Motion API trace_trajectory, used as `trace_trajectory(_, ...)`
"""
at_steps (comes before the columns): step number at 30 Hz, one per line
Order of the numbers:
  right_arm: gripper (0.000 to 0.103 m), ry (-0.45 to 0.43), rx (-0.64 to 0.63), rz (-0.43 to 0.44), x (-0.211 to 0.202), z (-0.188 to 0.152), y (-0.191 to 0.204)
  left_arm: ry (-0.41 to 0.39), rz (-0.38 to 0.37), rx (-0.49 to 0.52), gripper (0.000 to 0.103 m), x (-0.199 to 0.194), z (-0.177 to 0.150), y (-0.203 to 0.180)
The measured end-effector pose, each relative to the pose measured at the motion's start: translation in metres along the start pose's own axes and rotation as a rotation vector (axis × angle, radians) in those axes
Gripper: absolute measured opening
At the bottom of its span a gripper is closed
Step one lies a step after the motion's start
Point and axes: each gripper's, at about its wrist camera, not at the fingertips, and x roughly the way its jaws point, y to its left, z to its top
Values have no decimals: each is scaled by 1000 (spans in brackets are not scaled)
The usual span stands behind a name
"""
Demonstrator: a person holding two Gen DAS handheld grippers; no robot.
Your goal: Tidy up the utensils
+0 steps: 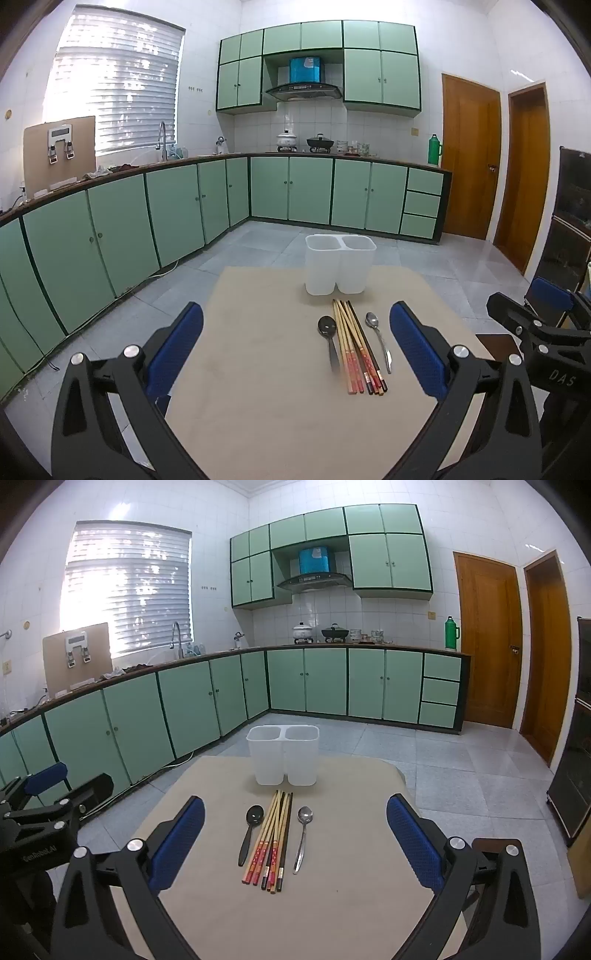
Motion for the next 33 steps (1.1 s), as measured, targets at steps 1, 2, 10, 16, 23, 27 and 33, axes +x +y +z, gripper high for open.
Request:
trace_trajectory(1, 97, 0, 0, 0, 0, 0, 0, 0, 1, 2, 98, 0, 0, 0)
trace_trajectory(2, 97, 1, 0, 1, 0, 0, 0, -1, 2, 3, 98, 0, 0, -1)
trace_trajectory(10, 97, 2, 2, 2, 0, 0, 0, 0, -5, -9, 98, 6, 0, -3)
trace_trajectory(16, 97, 0, 1, 3, 0, 1, 0, -4, -4, -8, 98, 5, 0, -3)
trace_trajectory(23, 97, -3, -4, 5, 3, 7, 2, -7, -2, -6, 98, -3, 3, -1)
trace_trajectory(27, 97, -5, -2, 4, 3, 7, 2, -8, -2, -6, 98, -3, 3, -1)
trace_trajectory(33, 97, -6, -2, 3, 2, 6, 3, -8, -1, -5, 98, -2, 4, -1)
